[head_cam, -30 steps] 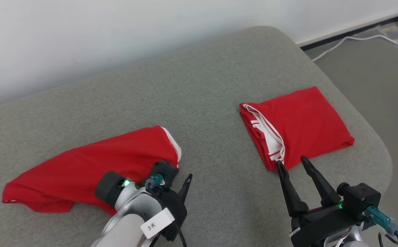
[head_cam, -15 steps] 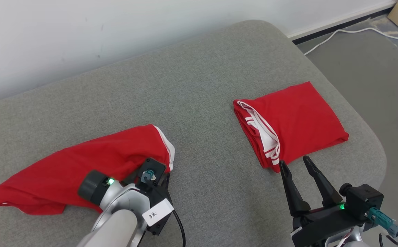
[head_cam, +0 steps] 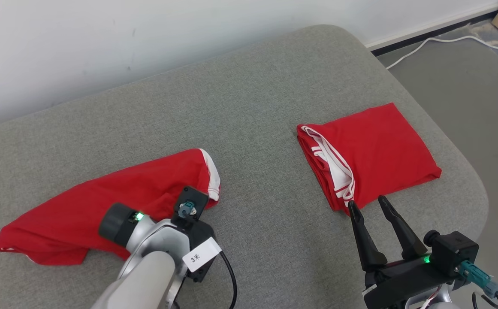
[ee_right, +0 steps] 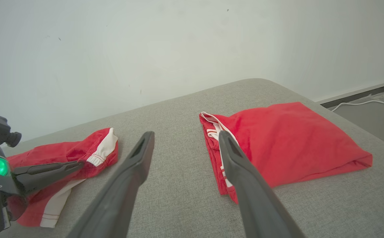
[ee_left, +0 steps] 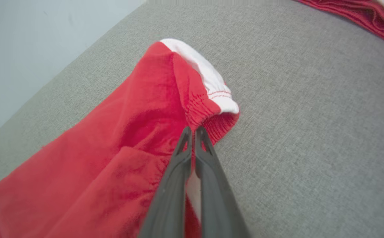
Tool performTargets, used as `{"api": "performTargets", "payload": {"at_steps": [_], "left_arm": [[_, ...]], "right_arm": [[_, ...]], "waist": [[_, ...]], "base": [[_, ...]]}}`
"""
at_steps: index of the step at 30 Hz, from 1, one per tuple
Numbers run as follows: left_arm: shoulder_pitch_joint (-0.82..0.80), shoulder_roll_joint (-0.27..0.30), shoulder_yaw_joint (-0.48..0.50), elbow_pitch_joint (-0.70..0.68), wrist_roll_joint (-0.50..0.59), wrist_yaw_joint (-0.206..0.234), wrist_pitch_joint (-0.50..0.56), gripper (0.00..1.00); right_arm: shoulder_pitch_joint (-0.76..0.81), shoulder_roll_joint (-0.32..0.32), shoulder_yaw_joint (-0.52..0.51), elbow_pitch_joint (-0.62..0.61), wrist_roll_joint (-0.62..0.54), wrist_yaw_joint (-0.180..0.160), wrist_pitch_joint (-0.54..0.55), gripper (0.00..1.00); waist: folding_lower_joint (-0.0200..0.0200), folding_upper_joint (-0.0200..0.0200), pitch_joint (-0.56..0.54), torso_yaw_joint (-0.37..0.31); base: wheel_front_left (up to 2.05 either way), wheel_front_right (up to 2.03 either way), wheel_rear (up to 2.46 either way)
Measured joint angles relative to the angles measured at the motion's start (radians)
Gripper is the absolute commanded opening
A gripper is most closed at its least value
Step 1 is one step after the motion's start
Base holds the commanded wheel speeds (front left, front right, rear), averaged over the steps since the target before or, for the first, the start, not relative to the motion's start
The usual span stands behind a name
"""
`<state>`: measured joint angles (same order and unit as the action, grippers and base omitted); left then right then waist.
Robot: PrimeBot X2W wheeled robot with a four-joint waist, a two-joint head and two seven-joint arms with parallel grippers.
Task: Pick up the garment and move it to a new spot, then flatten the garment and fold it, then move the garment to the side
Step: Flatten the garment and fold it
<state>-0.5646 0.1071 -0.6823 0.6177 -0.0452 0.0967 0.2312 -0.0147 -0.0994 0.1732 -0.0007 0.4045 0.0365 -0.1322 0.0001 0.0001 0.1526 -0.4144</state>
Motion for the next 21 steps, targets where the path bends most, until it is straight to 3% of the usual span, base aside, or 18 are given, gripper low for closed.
{"api": "performTargets", "payload": {"at_steps": [7, 21], "left_arm": [[-0.039, -0.035, 0.015, -0.043, -0.051, -0.011, -0.066, 0.0], [-0.345, -0.065, 0.021, -0.187, -0.06, -0.071, -0.166, 0.0]], "right_arm": [[-0.001, 0.0, 0.0, 0.009, 0.0, 0.0, -0.001, 1.0], [-0.02, 0.008, 0.025, 0.044, 0.0, 0.007, -0.005, 1.0]], "waist": [[0.0, 0.0, -0.003, 0.003], [0.0, -0.0001, -0.03, -0.003]], "base": [[0.0, 0.0, 0.0], [0.0, 0.0, 0.0]]}}
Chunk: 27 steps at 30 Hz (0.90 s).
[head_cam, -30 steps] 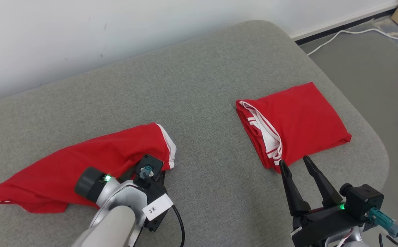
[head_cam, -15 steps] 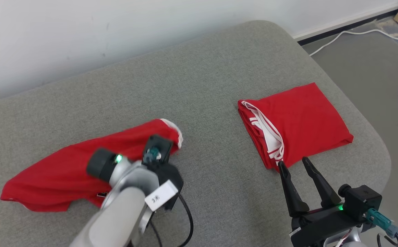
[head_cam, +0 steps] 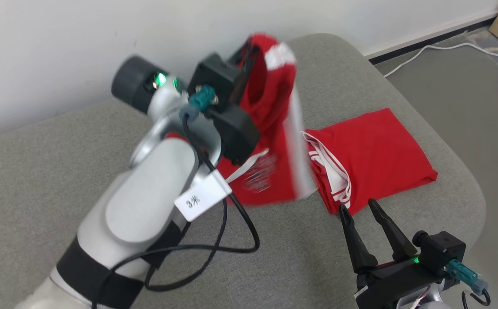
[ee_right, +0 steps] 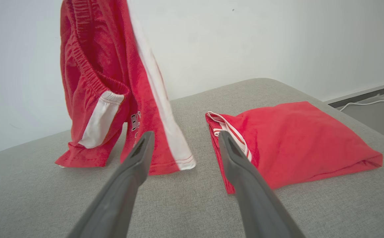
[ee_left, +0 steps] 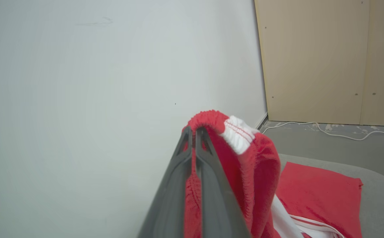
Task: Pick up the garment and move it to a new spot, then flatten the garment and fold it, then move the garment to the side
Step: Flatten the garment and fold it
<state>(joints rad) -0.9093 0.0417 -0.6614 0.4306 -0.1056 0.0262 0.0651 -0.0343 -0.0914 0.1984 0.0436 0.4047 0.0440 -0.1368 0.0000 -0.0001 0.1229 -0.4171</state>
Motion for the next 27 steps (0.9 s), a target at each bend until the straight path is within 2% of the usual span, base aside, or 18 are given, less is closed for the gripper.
{"api": "performTargets", "payload": {"at_steps": [5, 9, 17, 27], "left_arm": [[-0.057, -0.005, 0.044, -0.03, -0.027, 0.02, -0.014, 0.0], [-0.028, 0.002, 0.075, 0.004, -0.045, 0.036, -0.004, 0.0], [0.25, 0.144, 0.087, 0.069, -0.063, 0.045, 0.019, 0.0], [0.404, 0.233, 0.133, 0.139, -0.109, 0.053, 0.012, 0.0]], "right_arm": [[0.004, 0.001, -0.002, 0.004, 0.0, 0.0, -0.005, 1.0], [0.022, -0.003, -0.024, -0.008, 0.008, -0.002, -0.015, 1.0], [0.045, -0.026, -0.045, -0.024, 0.009, -0.009, -0.019, 1.0], [0.045, -0.038, -0.042, -0.039, 0.008, -0.009, -0.016, 1.0]], "waist": [[-0.0001, 0.0, -0.011, -0.007], [-0.0001, 0.0, -0.012, 0.002], [-0.0001, 0.0, -0.005, 0.059], [-0.0001, 0.0, -0.001, 0.167]], "base": [[0.0, 0.0, 0.0], [0.0, 0.0, 0.0], [0.0, 0.0, 0.0], [0.0, 0.0, 0.0]]}}
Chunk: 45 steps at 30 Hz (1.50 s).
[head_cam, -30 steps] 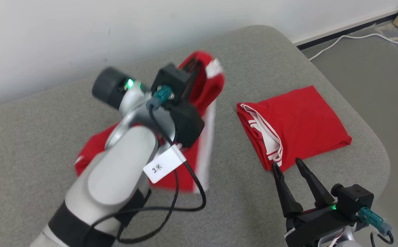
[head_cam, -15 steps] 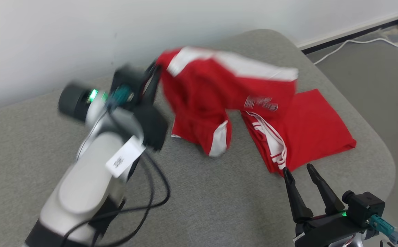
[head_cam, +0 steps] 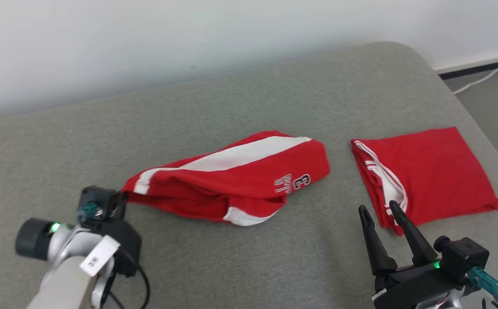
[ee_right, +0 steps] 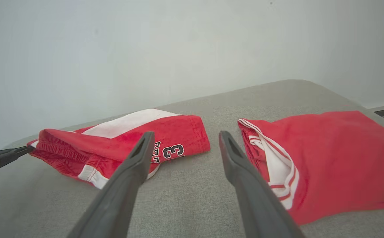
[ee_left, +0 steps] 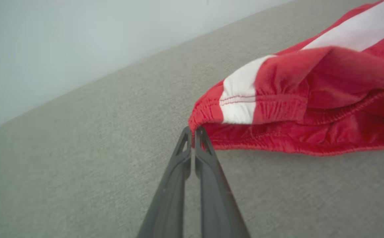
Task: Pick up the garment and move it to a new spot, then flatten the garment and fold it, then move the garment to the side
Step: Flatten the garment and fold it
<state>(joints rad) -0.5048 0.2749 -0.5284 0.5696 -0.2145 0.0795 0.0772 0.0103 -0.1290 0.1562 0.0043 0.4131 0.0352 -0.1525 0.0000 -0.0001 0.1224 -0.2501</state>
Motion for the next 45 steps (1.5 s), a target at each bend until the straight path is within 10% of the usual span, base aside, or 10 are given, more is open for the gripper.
{"api": "performTargets", "payload": {"at_steps": [6, 8, 9, 23, 34, 45], "left_arm": [[0.06, 0.042, 0.058, 0.05, -0.039, 0.009, -0.018, 0.0], [0.078, 0.048, 0.068, 0.053, -0.05, 0.015, -0.02, 0.44], [0.085, 0.048, 0.072, 0.057, -0.052, 0.017, -0.024, 1.0], [0.164, 0.045, 0.178, 0.059, -0.139, 0.027, -0.079, 1.0], [0.262, -0.031, 0.266, -0.178, -0.186, 0.036, -0.325, 1.0], [0.418, -0.085, 0.189, -0.369, -0.114, 0.044, -0.326, 1.0]], "right_arm": [[-0.001, 0.0, 0.016, 0.001, -0.001, 0.0, 0.01, 1.0], [-0.002, 0.0, 0.024, 0.001, -0.002, 0.001, 0.013, 1.0], [-0.002, 0.0, 0.026, 0.001, -0.002, 0.002, 0.013, 1.0], [-0.001, -0.001, 0.021, 0.0, -0.002, 0.0, 0.022, 1.0], [0.001, -0.013, -0.034, 0.016, 0.001, -0.019, 0.01, 1.0], [0.026, -0.011, -0.081, 0.059, 0.026, -0.045, -0.013, 1.0]], "waist": [[0.0, 0.0, -0.013, 0.061], [0.0, 0.0, -0.021, 0.069], [-0.0001, 0.0, -0.024, 0.071], [0.0, 0.0001, -0.033, 0.065], [0.0, 0.0001, -0.053, 0.103], [0.0, 0.0001, -0.119, 0.168]], "base": [[0.0, 0.0, 0.0], [0.0, 0.0, 0.0], [0.0, 0.0, 0.0], [0.0, 0.0, 0.0], [0.0, 0.0, 0.0], [0.0, 0.0, 0.0]]}}
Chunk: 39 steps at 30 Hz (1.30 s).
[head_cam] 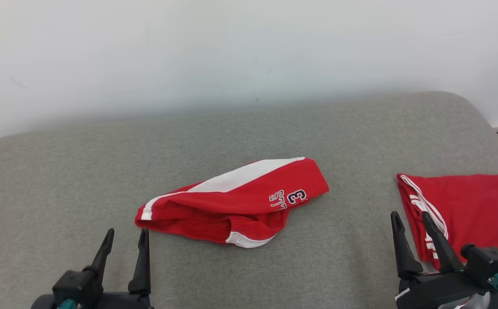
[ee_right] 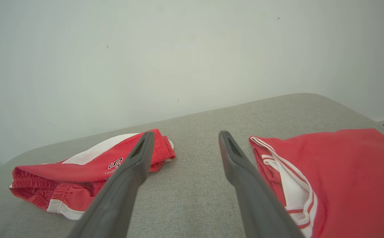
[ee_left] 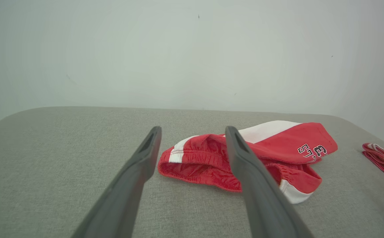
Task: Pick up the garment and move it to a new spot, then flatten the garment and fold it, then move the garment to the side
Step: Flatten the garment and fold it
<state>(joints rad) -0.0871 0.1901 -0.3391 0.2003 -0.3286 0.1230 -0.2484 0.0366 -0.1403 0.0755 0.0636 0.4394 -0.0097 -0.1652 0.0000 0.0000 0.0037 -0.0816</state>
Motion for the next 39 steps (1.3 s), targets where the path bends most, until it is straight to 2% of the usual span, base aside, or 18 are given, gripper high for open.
{"api": "performTargets", "payload": {"at_steps": [5, 13, 20, 39], "left_arm": [[0.05, 0.008, 0.008, -0.037, 0.012, 0.0, 0.0, 1.0], [0.125, 0.04, 0.073, -0.073, 0.015, 0.001, 0.0, 1.0], [0.15, 0.039, 0.101, -0.097, 0.021, 0.001, 0.01, 1.0], [0.18, 0.02, 0.116, -0.144, 0.056, 0.001, 0.054, 1.0]], "right_arm": [[0.019, -0.001, -0.016, 0.005, 0.003, -0.008, -0.009, 1.0], [0.034, -0.004, -0.017, 0.009, 0.009, -0.009, -0.011, 1.0], [0.034, 0.0, -0.001, 0.017, 0.009, -0.009, -0.011, 1.0], [0.009, 0.006, 0.022, 0.04, 0.007, -0.008, -0.01, 1.0]], "waist": [[0.0, 0.0, -0.023, 0.041], [0.0, 0.0, -0.043, 0.108], [0.0, 0.0, -0.045, 0.149], [0.0001, 0.0, -0.036, 0.125]], "base": [[0.0, 0.0, 0.0], [0.0, 0.0, 0.0], [0.0, 0.0, 0.0], [0.0, 0.0, 0.0]]}}
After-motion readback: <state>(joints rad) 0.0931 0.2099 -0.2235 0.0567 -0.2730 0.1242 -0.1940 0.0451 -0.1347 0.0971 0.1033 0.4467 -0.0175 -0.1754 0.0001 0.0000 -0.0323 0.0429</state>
